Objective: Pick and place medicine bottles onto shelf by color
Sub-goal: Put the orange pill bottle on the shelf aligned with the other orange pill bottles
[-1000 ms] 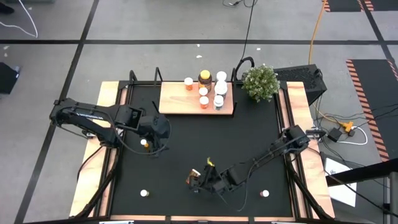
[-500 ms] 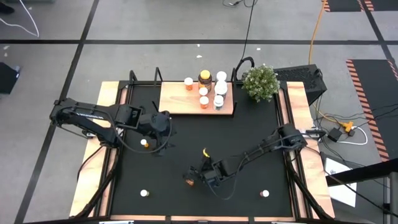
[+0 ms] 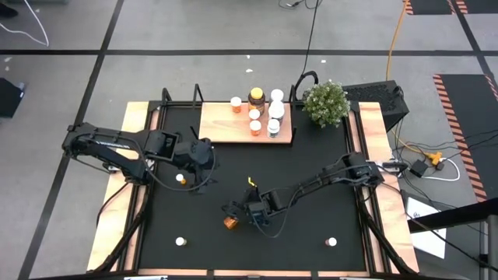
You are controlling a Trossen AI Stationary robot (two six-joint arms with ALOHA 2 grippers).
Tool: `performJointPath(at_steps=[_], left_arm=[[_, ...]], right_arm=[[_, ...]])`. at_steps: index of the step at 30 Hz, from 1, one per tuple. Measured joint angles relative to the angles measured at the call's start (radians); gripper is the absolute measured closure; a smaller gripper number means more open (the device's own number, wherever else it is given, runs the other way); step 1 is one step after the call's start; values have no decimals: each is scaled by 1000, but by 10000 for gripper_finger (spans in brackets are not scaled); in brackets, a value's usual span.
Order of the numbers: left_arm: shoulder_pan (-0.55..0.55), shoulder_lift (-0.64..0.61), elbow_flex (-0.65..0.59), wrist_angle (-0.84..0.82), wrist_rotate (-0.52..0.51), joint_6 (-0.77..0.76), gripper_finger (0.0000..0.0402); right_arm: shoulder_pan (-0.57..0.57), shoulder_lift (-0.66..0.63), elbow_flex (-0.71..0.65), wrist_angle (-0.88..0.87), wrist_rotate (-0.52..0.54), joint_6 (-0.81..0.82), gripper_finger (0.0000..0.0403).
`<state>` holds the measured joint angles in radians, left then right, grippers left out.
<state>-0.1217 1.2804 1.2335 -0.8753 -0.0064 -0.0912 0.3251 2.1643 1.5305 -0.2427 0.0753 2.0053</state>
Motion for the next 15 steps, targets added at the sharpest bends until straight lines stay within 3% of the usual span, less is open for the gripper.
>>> performJointPath(at_steps=[7, 15], left_arm=[[1, 0, 0, -4, -1, -35, 126], [11, 0, 0, 13, -26, -36, 126]], right_arm=[[-58, -39, -4, -99, -27, -285, 208], [-85, -115, -10, -281, -27, -371, 158]])
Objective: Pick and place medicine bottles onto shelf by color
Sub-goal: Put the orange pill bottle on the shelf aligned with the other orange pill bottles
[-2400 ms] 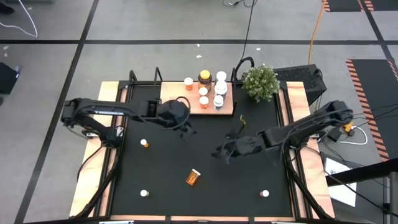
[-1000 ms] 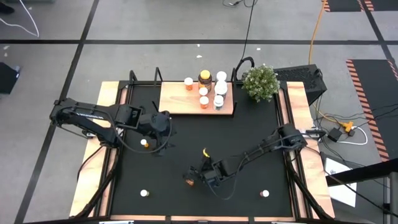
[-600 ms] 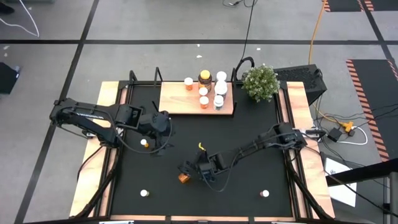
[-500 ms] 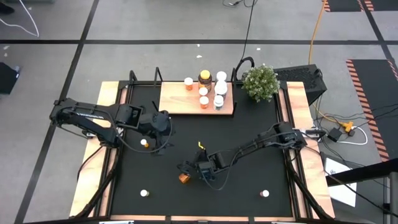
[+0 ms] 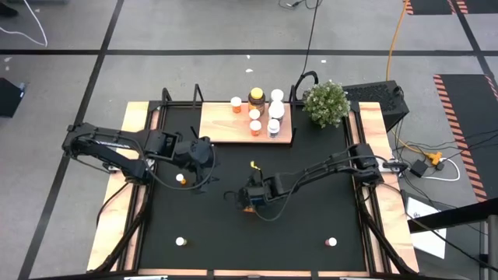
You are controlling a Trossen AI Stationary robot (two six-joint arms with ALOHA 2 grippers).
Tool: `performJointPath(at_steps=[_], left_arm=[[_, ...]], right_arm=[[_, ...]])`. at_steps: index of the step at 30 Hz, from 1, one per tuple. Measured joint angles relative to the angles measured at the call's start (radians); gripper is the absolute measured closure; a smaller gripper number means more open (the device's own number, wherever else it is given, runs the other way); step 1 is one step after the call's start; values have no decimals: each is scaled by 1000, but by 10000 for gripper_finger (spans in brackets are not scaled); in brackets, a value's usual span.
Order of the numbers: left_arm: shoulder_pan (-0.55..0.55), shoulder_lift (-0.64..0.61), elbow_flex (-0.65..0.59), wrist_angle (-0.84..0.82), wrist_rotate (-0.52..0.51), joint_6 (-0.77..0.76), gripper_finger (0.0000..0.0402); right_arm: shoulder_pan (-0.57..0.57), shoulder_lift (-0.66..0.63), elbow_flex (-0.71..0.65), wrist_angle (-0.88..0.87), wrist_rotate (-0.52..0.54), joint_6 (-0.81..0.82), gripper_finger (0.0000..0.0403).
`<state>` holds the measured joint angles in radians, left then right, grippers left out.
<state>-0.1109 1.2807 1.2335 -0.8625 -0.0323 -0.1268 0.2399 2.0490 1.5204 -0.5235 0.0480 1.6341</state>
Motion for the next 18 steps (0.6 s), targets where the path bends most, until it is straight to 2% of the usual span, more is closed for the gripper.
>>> performJointPath(at_steps=[5, 8, 13, 18], left_arm=[[23, 0, 0, 0, -3, -2, 126], [39, 0, 0, 1, -6, -5, 126], [65, 0, 0, 5, -6, -6, 126], [94, 0, 0, 8, -5, 16, 126]], right_arm=[[9, -22, 4, 2, 0, 40, 116], [11, -14, -11, -4, -1, 111, 106], [10, -6, -68, 28, -33, 154, 111], [9, -14, -114, 58, -70, 151, 134]])
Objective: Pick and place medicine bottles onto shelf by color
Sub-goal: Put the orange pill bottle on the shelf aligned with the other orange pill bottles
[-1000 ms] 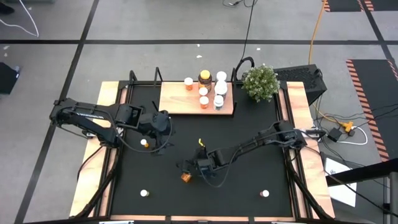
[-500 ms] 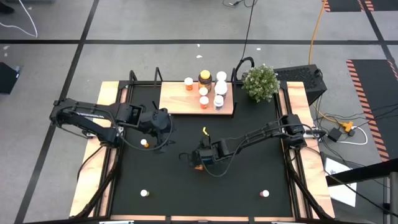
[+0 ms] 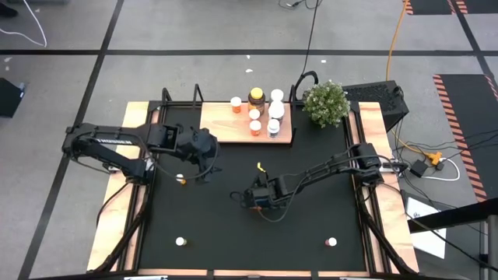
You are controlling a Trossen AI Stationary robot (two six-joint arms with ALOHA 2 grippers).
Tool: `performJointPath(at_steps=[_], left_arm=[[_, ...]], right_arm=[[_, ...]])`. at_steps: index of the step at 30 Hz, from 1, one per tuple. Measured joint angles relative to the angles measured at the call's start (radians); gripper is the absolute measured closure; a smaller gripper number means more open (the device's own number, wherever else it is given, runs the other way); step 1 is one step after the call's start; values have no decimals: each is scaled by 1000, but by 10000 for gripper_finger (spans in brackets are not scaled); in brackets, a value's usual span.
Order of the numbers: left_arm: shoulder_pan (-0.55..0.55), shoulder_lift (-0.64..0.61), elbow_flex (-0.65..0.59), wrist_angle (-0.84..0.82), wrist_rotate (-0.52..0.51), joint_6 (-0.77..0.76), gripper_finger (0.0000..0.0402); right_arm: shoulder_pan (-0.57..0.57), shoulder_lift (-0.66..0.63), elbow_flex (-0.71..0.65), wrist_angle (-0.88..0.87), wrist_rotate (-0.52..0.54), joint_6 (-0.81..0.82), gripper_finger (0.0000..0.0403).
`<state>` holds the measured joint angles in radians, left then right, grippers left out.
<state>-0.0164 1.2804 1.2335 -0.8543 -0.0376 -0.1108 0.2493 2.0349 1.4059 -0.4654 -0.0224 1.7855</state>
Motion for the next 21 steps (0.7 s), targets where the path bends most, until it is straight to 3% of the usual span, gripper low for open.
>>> performJointPath(at_steps=[7, 11, 17, 21], left_arm=[[40, 0, 0, -8, 0, -11, 126], [63, -5, 0, -9, -1, -161, 126], [103, -43, 0, 29, -6, -197, 126], [112, -49, 0, 177, 0, -144, 126]], right_arm=[[4, -8, -12, -53, 26, -135, 206], [6, -44, -16, -160, 118, -302, 237], [6, -173, -19, -207, 328, -634, 215], [9, -294, -84, -9, 387, -1008, 204]])
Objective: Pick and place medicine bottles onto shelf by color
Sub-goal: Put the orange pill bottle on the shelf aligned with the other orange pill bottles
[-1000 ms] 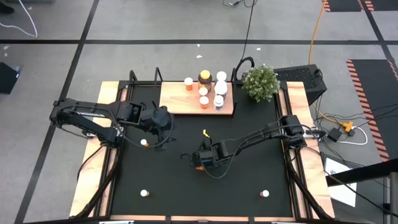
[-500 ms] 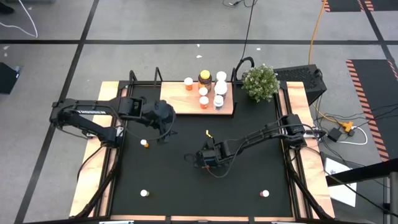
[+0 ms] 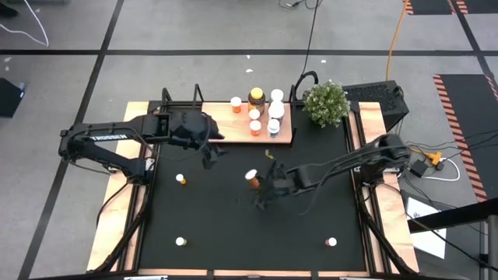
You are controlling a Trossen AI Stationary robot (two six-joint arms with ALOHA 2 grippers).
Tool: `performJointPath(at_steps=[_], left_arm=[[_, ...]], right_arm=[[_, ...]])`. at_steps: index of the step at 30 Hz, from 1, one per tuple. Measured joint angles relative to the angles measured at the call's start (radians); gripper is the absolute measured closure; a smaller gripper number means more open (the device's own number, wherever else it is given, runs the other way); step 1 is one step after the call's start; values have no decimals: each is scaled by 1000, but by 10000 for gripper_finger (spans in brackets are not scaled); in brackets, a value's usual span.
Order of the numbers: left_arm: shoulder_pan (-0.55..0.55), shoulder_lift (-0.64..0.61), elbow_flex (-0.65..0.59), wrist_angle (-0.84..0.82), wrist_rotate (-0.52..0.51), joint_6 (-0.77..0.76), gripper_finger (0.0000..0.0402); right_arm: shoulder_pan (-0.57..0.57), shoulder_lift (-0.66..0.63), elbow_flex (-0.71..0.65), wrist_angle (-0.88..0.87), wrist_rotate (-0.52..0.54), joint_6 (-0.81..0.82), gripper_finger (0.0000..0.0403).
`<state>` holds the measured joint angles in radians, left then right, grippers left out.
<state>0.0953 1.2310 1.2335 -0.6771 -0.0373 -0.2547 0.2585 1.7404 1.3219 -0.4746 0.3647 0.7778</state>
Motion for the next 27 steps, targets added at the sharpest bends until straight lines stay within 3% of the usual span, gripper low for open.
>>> performJointPath(at_steps=[2, 6, 11, 15, 22, 27], left_arm=[[-6, 4, 1, 115, 31, 27, 126], [-36, 7, 0, 306, 91, 92, 126], [-95, 40, 1, 547, -4, 192, 126], [-125, 142, 1, 771, -17, 206, 125], [-144, 273, 0, 990, -40, 202, 74], [-144, 274, 0, 958, -41, 212, 25]], right_arm=[[-9, -80, -61, 120, -1, -176, 209], [-43, -250, -188, 246, -29, -367, 222], [-73, -425, -310, 372, -82, -557, 218], [-76, -488, -352, 435, -80, -696, 213], [-76, -538, -355, 487, -77, -772, 212], [-76, -562, -355, 518, -78, -796, 212]])
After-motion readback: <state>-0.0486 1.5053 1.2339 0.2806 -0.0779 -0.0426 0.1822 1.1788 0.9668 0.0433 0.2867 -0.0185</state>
